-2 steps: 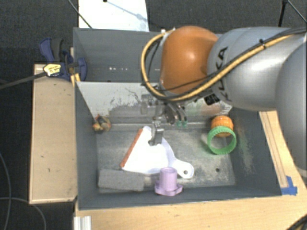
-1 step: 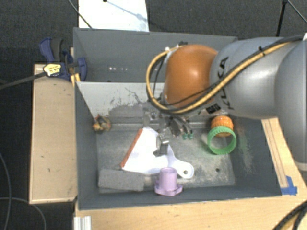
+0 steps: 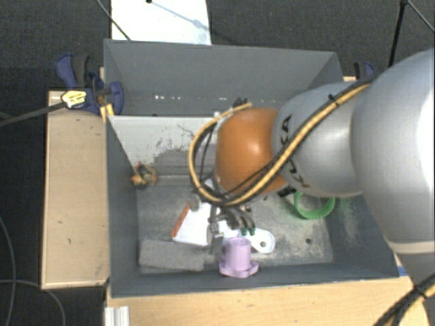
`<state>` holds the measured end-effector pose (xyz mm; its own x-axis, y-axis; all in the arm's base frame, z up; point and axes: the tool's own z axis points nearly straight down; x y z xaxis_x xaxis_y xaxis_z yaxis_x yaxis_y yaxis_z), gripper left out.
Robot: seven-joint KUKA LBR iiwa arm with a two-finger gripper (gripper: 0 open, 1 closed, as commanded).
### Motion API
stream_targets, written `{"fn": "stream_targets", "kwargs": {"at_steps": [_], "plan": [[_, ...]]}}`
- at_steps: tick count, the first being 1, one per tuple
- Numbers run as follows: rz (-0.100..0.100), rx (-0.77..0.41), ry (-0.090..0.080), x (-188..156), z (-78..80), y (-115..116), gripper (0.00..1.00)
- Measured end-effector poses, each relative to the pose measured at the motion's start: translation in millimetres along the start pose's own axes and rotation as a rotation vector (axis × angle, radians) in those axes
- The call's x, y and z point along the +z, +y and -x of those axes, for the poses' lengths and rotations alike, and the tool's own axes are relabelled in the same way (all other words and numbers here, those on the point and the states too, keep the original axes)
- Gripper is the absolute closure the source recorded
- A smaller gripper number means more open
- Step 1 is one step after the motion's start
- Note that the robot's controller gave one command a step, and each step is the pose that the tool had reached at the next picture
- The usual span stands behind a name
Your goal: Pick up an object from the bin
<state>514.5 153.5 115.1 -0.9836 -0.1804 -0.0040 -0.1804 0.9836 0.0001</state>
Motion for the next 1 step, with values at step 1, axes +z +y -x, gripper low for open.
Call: {"fn": "stream_targets", "kwargs": {"at_steps": [1], "plan": [[-0.004, 0.174, 0.004, 36.3, 20.6, 7.4, 1.00]]}}
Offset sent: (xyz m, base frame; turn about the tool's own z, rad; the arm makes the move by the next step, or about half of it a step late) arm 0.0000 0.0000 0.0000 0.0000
